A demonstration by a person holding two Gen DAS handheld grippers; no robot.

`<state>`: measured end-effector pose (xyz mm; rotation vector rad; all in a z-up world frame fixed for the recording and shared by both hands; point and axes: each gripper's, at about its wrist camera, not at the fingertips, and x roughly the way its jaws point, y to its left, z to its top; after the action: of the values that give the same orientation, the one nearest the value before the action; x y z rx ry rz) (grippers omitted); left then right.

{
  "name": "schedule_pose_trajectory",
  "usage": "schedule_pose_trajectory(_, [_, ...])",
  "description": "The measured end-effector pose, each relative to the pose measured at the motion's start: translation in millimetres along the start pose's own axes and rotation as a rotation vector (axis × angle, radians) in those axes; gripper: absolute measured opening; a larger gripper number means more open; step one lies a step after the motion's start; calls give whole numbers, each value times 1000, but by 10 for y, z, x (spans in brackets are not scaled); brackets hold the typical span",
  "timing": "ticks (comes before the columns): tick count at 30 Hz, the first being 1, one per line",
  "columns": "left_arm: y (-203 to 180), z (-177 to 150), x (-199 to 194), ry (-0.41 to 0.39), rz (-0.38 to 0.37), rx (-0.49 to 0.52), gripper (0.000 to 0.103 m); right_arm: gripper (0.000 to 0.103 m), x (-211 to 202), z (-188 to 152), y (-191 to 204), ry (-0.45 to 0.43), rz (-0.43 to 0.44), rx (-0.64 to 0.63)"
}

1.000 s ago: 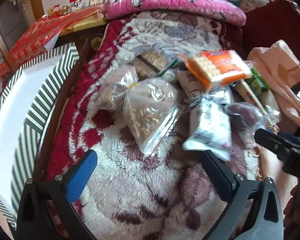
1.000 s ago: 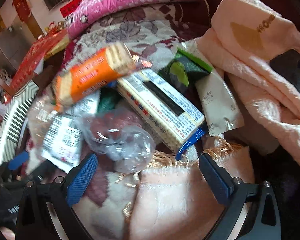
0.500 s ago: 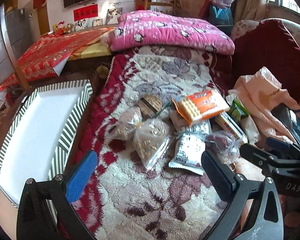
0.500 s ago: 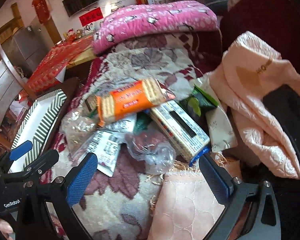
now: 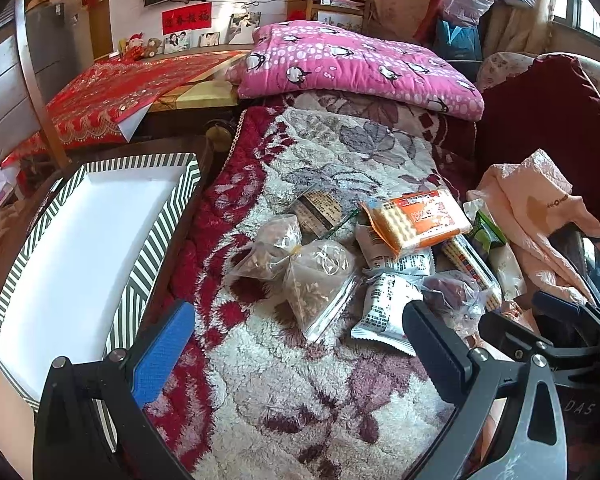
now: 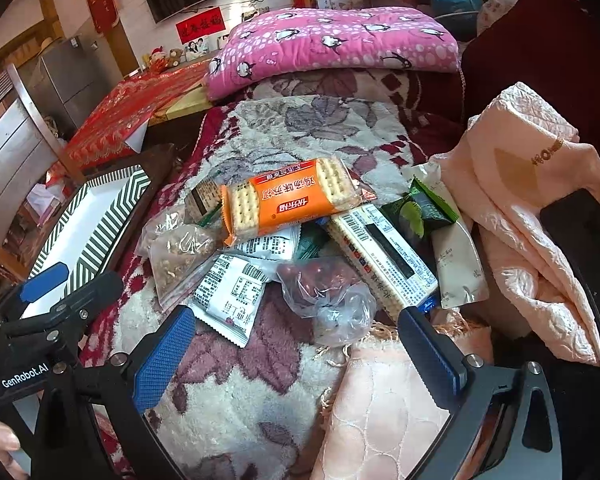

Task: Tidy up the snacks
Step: 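Move both tools toward the snack pile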

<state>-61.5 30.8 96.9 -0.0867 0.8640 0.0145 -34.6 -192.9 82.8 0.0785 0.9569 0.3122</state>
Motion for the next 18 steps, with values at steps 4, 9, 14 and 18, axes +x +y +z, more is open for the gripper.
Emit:
schedule_pose_trajectory(4, [3,-6,11,4,2,-1,103,102,32,-16,3,13,-1,-1])
schedule_pose_trajectory(9, [43,-18,57,24,-1,-18,103,102,82,-32,29,30,5,-12])
schedule_pose_trajectory(14, [58,-27,93,34,3,-20,103,102,105,-44,38,39,6,-19])
schedule_pose_trajectory(18, [68,-22,119,40,4,-22,103,102,138,-40,46,49,8,-23])
